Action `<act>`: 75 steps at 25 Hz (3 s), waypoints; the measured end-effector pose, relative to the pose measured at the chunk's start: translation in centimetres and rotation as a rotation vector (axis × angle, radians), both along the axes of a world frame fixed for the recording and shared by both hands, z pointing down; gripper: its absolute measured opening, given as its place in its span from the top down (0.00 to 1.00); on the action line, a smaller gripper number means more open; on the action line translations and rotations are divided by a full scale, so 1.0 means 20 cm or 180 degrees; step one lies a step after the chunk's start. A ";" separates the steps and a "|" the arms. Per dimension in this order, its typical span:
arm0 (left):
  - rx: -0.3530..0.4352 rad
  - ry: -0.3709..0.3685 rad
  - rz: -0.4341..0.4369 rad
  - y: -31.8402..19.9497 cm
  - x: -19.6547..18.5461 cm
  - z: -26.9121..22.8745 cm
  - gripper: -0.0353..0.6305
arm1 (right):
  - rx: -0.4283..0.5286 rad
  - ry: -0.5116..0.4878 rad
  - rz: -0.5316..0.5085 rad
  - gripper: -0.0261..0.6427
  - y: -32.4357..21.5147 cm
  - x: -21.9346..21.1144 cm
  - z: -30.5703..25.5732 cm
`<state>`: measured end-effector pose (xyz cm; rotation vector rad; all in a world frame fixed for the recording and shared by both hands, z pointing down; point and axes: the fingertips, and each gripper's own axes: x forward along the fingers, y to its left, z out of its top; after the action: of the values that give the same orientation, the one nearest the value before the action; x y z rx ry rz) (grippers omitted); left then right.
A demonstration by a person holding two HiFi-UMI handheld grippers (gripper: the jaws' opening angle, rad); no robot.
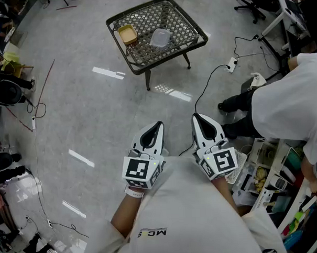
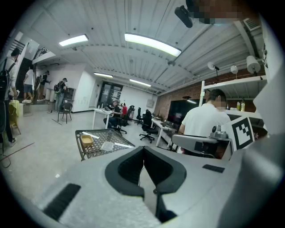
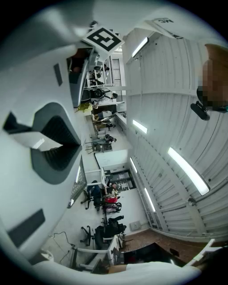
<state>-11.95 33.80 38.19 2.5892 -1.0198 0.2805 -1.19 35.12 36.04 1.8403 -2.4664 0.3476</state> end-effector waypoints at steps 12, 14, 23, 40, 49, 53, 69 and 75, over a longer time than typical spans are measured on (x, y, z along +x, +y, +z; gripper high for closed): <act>-0.0148 0.0172 0.0051 -0.09 -0.18 0.10 0.91 | -0.0166 0.0050 0.0057 0.93 -0.05 -0.19 0.07; -0.0169 0.0195 0.0038 -0.09 -0.21 0.11 0.91 | -0.0177 0.0051 0.0078 0.93 -0.04 -0.21 0.07; -0.0226 0.0247 -0.0253 -0.18 -0.34 0.14 0.91 | -0.0299 0.0011 0.0047 0.93 -0.13 -0.18 0.14; -0.0194 -0.0187 -0.0258 -1.29 0.04 0.04 0.91 | -0.0261 -0.0339 -0.0033 0.93 -1.34 0.25 0.16; -0.0157 -0.0383 -0.0477 -1.76 0.37 0.07 0.91 | -0.0373 -0.0542 -0.0366 0.93 -1.91 0.50 0.26; -0.0229 -0.0364 -0.0589 -1.86 0.40 0.10 0.91 | -0.0483 -0.0543 -0.0589 0.93 -2.04 0.48 0.28; -0.0320 -0.0249 -0.0833 -2.09 0.35 0.15 0.91 | -0.0937 -0.0434 -0.0626 0.93 -2.26 0.44 0.59; -0.0367 -0.0209 -0.0753 -2.13 0.39 0.20 0.91 | -0.1068 -0.0304 -0.0629 0.93 -2.38 0.40 0.79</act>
<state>-4.08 -8.72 42.24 2.3432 -1.2802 0.3542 6.85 -12.52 51.94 1.4683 -2.4349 0.7970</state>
